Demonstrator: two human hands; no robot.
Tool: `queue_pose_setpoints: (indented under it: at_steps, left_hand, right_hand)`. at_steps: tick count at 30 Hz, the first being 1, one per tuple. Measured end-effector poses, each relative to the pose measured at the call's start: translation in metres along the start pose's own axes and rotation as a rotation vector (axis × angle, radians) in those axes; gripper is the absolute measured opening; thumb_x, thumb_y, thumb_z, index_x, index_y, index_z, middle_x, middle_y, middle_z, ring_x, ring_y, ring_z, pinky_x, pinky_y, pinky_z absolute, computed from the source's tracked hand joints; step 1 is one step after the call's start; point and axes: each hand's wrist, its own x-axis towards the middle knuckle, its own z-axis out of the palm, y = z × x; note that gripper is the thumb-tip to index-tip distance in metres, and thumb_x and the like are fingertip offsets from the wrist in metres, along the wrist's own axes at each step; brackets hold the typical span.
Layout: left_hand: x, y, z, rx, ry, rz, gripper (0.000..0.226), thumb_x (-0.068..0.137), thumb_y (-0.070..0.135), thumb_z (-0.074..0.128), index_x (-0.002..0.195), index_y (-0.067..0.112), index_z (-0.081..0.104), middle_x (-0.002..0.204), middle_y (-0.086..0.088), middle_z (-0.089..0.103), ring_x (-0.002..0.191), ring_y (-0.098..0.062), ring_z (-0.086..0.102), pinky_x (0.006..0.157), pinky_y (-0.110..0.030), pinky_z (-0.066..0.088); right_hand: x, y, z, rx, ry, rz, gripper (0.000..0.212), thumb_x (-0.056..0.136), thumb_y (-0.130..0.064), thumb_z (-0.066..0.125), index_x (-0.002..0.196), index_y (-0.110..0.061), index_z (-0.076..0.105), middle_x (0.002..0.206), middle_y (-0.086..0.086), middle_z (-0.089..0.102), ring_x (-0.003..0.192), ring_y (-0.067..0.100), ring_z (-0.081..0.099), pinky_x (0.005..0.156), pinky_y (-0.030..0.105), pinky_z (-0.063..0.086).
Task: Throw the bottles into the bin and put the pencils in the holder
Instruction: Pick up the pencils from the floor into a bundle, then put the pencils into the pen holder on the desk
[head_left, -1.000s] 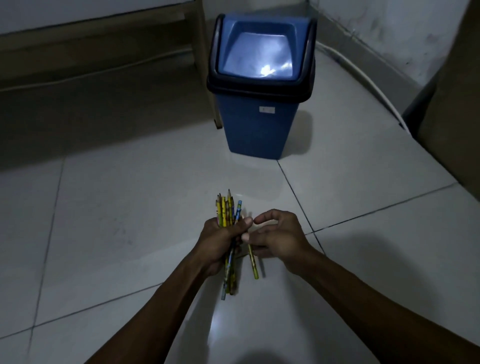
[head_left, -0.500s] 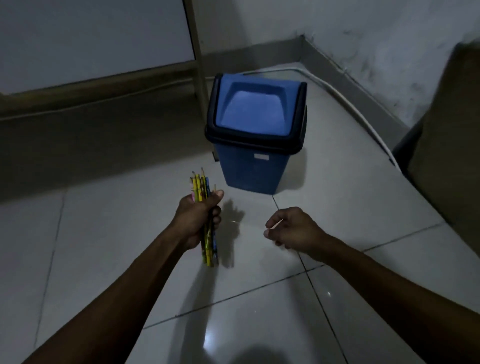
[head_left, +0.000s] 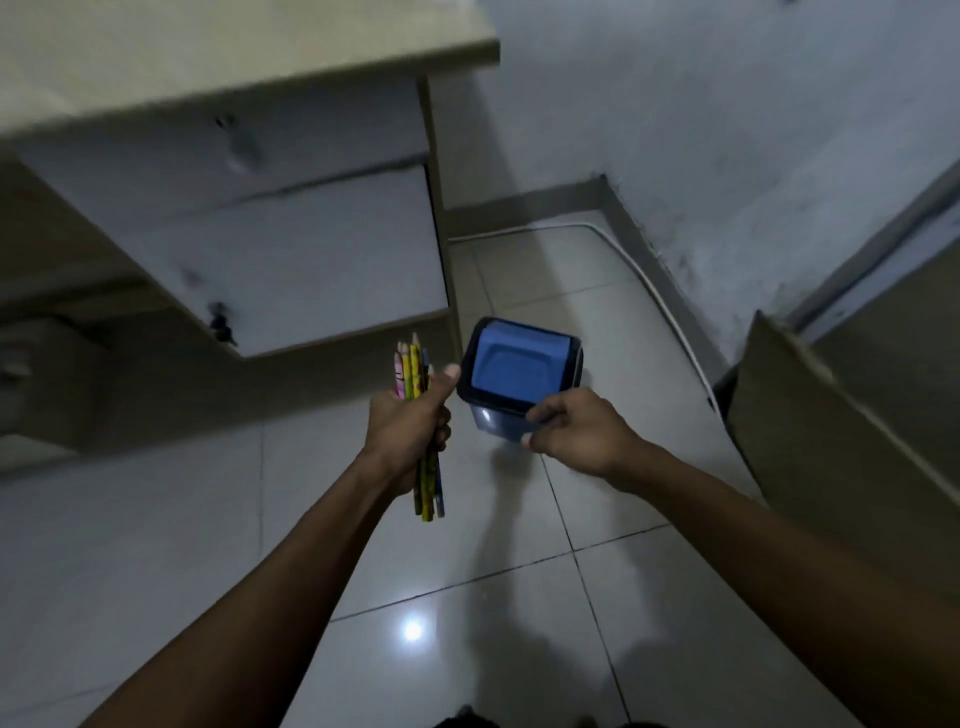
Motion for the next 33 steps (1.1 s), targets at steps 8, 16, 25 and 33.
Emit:
queue_pose_setpoints:
  at_steps: [8, 16, 25, 33]
  left_hand:
    - [-0.113, 0.208, 0.009, 0.055, 0.027, 0.098, 0.036, 0.089, 0.015, 0.068, 0.061, 0.018, 0.045, 0.047, 0.0, 0.039, 0.04, -0.015, 0.035, 0.041, -0.025, 0.034]
    - [-0.183, 0.405, 0.017, 0.022, 0.047, 0.231, 0.036, 0.088, 0.019, 0.069, 0.064, 0.017, 0.043, 0.049, -0.002, 0.037, 0.041, -0.016, 0.035, 0.042, -0.026, 0.034]
    - [-0.185, 0.504, 0.005, -0.069, 0.139, 0.408, 0.035, 0.088, 0.016, 0.068, 0.064, 0.016, 0.042, 0.047, -0.003, 0.036, 0.038, -0.018, 0.036, 0.041, -0.026, 0.034]
    - [-0.097, 0.555, -0.019, -0.107, 0.241, 0.461, 0.034, 0.083, 0.006, 0.067, 0.059, 0.014, 0.045, 0.043, -0.001, 0.035, 0.035, -0.017, 0.032, 0.04, -0.024, 0.03]
  right_hand:
    - [-0.113, -0.171, -0.104, 0.058, 0.044, 0.02, 0.021, 0.079, -0.019, 0.076, 0.098, -0.018, 0.069, 0.103, 0.005, 0.067, 0.094, 0.02, 0.064, 0.074, 0.026, 0.052]
    - [-0.2, -0.331, -0.19, 0.095, 0.033, -0.103, 0.015, 0.082, -0.023, 0.073, 0.094, -0.019, 0.067, 0.097, 0.006, 0.07, 0.088, 0.02, 0.067, 0.076, 0.031, 0.055]
    - [-0.207, -0.435, -0.232, 0.098, 0.043, -0.294, 0.026, 0.083, -0.022, 0.073, 0.106, -0.012, 0.066, 0.096, 0.012, 0.072, 0.088, 0.026, 0.07, 0.079, 0.04, 0.057]
    - [-0.124, -0.494, -0.227, 0.094, 0.018, -0.322, 0.026, 0.081, -0.022, 0.074, 0.104, -0.012, 0.067, 0.095, 0.015, 0.074, 0.088, 0.027, 0.072, 0.067, 0.033, 0.053]
